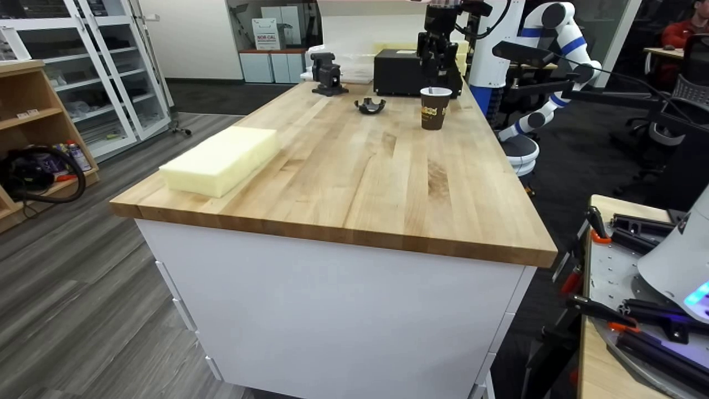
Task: Remove the marker from the cup and put it on the table
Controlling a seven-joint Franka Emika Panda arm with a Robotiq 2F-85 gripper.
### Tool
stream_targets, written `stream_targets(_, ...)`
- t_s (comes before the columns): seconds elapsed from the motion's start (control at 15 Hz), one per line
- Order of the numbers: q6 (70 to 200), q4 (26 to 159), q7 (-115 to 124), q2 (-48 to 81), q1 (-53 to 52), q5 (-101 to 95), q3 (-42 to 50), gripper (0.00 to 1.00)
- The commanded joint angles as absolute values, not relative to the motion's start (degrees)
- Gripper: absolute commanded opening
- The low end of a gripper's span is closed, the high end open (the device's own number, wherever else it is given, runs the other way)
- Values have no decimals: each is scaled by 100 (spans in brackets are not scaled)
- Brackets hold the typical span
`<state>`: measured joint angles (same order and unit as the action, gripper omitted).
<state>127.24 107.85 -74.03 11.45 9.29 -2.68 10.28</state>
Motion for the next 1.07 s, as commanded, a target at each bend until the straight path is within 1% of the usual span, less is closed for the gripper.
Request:
stream_targets(0.0,12760,10564,-7598,1300,1114,-157,863,52)
stream_targets(0.07,12749,10552,-7591,1307,1125,-170,850,51)
stream_targets(0.13,12745,10549,-7586,1317,1138,-185,839,66)
stream_targets(0.2,12746,10544,-7592,1333,1155,-187,830,77)
stream_targets(0.27,12736,10547,-7589,1340,1166,-174,824,78)
stream_targets(0.4,12748,10558,-7611,1355,1186,-146,814,88)
stream_targets(0.47,12739,10563,-7615,1356,1195,-134,807,95)
stream_targets(0.6,12728,10574,-7633,1364,1217,-111,796,100)
stream_targets(1.0,12622,10558,-7822,1469,1310,202,751,100)
